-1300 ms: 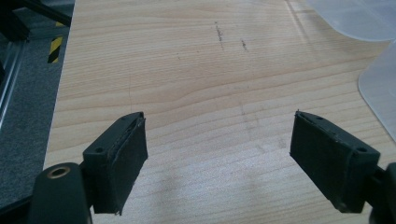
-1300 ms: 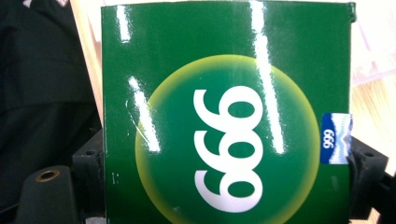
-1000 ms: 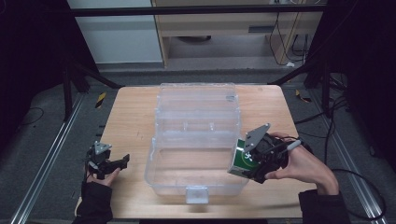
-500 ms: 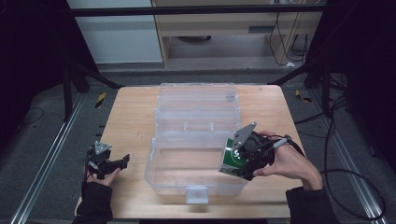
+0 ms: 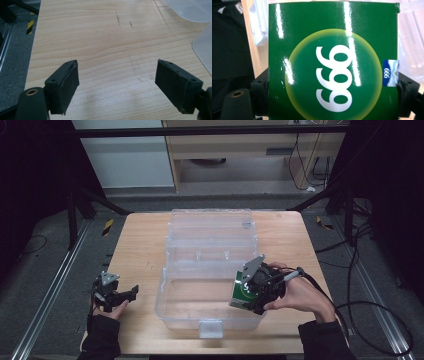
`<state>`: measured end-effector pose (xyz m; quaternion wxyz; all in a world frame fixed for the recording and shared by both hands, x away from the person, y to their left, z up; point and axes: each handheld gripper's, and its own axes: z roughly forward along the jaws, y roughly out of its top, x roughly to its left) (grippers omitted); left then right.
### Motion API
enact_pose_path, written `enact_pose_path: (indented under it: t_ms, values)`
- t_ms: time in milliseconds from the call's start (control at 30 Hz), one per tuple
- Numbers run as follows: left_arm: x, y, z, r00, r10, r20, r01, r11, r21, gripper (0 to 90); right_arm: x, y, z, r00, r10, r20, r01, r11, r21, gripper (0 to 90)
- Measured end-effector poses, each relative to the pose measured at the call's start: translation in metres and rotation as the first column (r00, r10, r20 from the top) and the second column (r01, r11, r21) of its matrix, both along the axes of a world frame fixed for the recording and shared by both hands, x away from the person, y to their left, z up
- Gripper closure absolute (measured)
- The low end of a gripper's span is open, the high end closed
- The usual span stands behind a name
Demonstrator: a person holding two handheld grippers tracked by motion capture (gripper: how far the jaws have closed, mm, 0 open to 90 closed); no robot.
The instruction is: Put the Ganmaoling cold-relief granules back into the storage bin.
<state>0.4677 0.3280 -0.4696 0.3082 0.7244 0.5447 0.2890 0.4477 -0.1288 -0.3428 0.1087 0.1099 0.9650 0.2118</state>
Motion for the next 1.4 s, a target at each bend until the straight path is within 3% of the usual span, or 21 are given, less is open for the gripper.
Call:
enact_pose_path:
  t_ms: [467, 767, 900, 1200, 1333, 1400]
  values:
    - [0.000, 0.000, 0.000, 1.0000, -0.001, 0.001, 0.001, 1.0000, -0.003, 18.4, 0.002, 0.008, -0.012, 0.9999, 0.016, -0.003, -0.016, 0.9985, -0.053, 16.0]
    - [-0.001, 0.000, 0.001, 1.0000, 0.001, 0.001, -0.001, 1.0000, -0.007, 18.4, 0.003, 0.011, -0.017, 0.9997, 0.019, -0.013, -0.020, 0.9975, -0.067, 16.0]
    - [0.000, 0.001, 0.001, 1.0000, -0.001, 0.002, 0.001, 1.0000, -0.005, 18.4, 0.005, 0.008, -0.023, 0.9995, -0.003, -0.031, 0.002, 0.9991, -0.043, 16.0]
    - [0.000, 0.001, 0.001, 1.0000, 0.000, 0.000, 0.000, 1.0000, -0.006, 18.3, 0.007, 0.010, -0.032, 0.9989, 0.019, -0.042, -0.022, 0.9975, -0.067, 15.9]
    - [0.000, 0.001, 0.001, 1.0000, -0.001, 0.003, 0.001, 1.0000, -0.006, 18.3, 0.009, 0.007, -0.041, 0.9979, 0.002, -0.064, -0.005, 0.9990, -0.045, 15.8]
    - [0.000, 0.001, 0.000, 1.0000, 0.000, 0.001, 0.000, 1.0000, -0.005, 18.4, 0.009, 0.007, -0.044, 0.9979, 0.005, -0.065, -0.010, 0.9975, -0.071, 15.7]
